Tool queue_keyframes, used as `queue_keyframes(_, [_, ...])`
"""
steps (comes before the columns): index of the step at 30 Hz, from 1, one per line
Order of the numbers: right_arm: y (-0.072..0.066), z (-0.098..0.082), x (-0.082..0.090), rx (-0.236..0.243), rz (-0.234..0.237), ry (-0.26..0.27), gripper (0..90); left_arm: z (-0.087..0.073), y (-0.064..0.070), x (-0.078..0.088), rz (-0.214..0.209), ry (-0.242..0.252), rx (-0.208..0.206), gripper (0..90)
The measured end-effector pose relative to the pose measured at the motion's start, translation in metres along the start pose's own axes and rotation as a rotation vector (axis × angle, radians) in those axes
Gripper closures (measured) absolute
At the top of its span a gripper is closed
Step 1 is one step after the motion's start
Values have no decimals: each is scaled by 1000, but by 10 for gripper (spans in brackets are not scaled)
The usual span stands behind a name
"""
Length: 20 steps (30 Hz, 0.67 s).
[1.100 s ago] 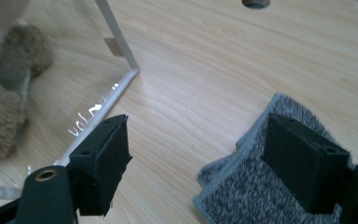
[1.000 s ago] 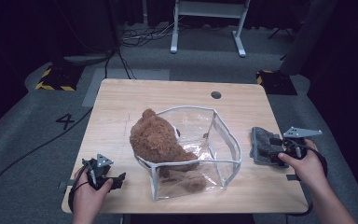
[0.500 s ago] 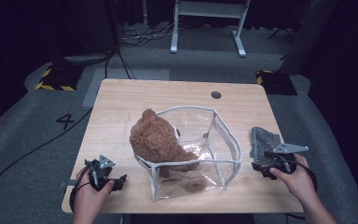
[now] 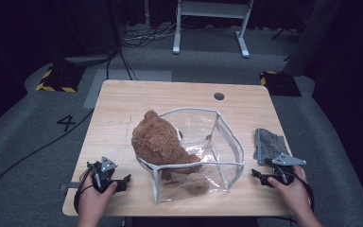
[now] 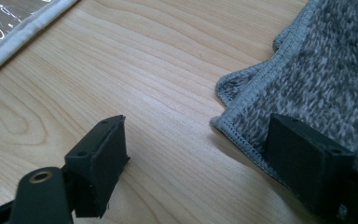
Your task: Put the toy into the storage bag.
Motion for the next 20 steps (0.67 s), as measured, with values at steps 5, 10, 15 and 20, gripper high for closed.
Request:
queue_keyframes(5, [-3, 0, -2, 20, -11, -14, 154, 1, -3, -3, 7, 39, 8, 146])
queue_keyframes(10, [-3, 0, -3, 22, 7, -19, 145, 2, -3, -4, 11, 42, 13, 144])
queue_keyframes(15, [-3, 0, -3, 27, 5, -18, 143, 2, -3, -4, 11, 42, 12, 144])
queue_keyframes(20, [-3, 0, -3, 28, 5, -18, 142, 2, -3, -4, 11, 42, 12, 144])
Point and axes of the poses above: each handheld gripper's, and its own axes: x roughly backward along the jaws, z roughly out of its top, y roughly to its right, the point moved 8 cm from there along -x, roughly forward along the jaws, and after that the axes turned 9 degrees about -x, right-handed, at the moved point
